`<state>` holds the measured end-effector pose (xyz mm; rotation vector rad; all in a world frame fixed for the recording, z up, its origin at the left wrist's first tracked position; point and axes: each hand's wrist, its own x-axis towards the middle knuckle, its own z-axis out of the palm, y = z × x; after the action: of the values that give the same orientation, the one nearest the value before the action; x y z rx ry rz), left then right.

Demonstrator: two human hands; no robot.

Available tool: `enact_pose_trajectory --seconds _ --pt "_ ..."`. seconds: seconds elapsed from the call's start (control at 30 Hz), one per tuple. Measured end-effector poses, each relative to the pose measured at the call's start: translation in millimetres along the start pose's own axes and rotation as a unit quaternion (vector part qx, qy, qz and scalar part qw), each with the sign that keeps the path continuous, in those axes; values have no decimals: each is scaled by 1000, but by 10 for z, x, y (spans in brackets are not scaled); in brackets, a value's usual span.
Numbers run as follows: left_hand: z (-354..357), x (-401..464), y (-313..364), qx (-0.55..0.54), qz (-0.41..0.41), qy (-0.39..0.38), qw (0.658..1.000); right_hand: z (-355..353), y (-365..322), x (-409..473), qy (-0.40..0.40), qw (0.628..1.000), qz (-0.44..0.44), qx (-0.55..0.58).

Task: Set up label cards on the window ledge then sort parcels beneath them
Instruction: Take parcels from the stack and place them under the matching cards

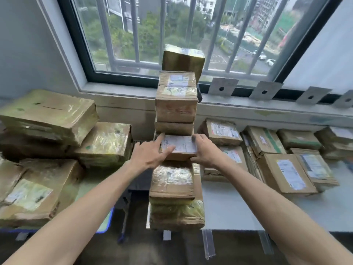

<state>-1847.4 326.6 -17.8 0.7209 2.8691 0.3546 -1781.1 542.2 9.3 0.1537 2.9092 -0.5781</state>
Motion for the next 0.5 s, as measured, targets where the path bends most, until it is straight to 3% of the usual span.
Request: enact_pose_trajectory --seconds 0.5 --pt "-225 -48 459 56 146 23 987 -387 270 -801 97 994 23 37"
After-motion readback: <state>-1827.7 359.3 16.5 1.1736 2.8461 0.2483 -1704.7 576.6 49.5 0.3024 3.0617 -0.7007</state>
